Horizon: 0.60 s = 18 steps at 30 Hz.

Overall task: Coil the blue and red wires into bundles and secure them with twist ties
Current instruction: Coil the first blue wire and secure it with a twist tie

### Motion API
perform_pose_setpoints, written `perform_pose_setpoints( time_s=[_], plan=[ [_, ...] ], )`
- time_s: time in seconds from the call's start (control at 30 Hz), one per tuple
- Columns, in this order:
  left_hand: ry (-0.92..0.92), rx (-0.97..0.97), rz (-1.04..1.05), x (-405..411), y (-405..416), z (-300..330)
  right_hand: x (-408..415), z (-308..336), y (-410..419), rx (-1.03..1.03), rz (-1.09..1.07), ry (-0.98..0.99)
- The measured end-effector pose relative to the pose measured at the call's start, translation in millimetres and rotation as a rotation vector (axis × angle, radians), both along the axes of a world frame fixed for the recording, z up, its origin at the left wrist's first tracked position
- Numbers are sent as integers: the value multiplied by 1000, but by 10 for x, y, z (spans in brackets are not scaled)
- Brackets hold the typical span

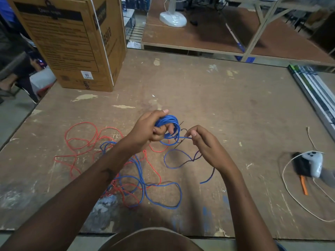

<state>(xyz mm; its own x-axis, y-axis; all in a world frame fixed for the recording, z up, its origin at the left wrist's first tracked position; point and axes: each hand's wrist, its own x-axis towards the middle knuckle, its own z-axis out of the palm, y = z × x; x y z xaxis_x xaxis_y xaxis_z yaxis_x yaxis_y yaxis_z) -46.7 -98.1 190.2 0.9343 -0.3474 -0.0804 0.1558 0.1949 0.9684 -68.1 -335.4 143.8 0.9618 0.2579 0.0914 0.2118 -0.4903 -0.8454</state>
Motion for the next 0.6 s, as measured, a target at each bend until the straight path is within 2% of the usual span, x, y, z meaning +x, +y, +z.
perform_pose_setpoints(
  time_s=[0.07,0.2,0.27,0.47,0.53,0.6],
  plan=[
    [71,-37,-7,47,27,-21,-76,-4,18,35,20,-68],
    [101,-22,-61,83,115,-23,-149,-73,66,-157,-101,-275],
    [88,-7,-101,91,174,14,-187,-122,105,-182,-158,-373],
    [70,-67,-88,100,228,66,-135,-203,299,-156,-312,-470],
    [75,-135,-35,130,211,90,-152,-190,397,-12,-269,-354],
    [63,-183,49,191,192,111,-157,-173,458,237,-158,-107]
  ],
)
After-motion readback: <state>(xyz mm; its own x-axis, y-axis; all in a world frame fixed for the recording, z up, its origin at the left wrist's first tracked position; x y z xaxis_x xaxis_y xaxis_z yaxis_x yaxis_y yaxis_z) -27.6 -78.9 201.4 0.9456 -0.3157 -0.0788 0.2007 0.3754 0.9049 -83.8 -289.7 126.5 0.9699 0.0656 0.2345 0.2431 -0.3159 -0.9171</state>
